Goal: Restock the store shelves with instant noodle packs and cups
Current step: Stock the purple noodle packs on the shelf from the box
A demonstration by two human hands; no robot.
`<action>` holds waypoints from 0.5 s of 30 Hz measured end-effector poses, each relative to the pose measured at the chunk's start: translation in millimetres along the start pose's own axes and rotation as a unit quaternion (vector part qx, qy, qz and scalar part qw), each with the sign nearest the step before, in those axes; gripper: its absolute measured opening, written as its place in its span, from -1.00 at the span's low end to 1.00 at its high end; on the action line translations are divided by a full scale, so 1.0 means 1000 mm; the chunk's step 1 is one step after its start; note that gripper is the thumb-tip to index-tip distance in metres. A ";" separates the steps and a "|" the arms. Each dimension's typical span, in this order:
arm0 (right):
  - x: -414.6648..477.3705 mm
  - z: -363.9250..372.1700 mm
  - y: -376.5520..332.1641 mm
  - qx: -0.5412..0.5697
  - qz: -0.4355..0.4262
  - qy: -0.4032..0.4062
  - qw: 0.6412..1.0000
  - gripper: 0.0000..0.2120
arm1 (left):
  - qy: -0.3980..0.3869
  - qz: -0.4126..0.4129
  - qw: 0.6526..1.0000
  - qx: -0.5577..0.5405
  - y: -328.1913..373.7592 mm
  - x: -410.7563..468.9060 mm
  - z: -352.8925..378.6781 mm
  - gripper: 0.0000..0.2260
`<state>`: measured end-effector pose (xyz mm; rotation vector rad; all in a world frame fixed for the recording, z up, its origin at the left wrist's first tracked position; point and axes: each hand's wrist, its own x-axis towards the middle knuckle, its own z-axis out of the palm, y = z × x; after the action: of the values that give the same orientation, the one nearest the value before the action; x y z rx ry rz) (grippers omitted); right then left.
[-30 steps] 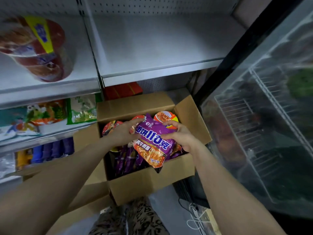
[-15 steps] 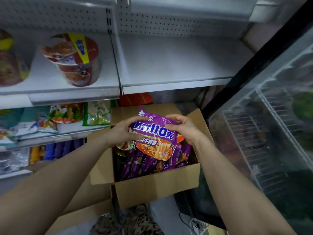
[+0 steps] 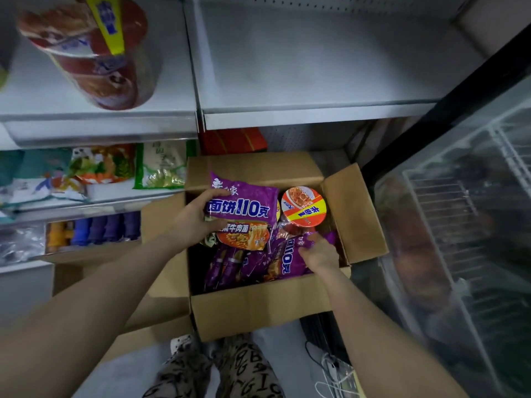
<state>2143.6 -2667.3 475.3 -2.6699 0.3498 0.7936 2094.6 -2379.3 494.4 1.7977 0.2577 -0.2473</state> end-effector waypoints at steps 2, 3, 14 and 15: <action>0.004 0.020 0.003 -0.043 -0.007 0.001 0.999 -0.69 | 0.001 0.001 1.000 -0.006 -0.009 0.004 0.004 -0.41; 0.006 0.030 0.004 -0.065 -0.011 0.008 0.998 -0.72 | 0.000 0.000 1.000 -0.015 -0.014 0.006 0.005 -0.42; 0.020 0.102 -0.010 0.084 0.062 0.104 0.989 -0.38 | -0.011 -0.013 1.000 -0.023 -0.060 0.012 0.005 -0.49; 0.020 0.107 -0.010 0.082 0.066 0.109 0.989 -0.38 | -0.007 -0.014 1.000 -0.023 -0.063 0.012 0.005 -0.49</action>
<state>2112.1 -2620.0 382.2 -2.6024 0.6240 0.4860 2086.3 -2368.5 431.7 1.7464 0.2770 -0.2720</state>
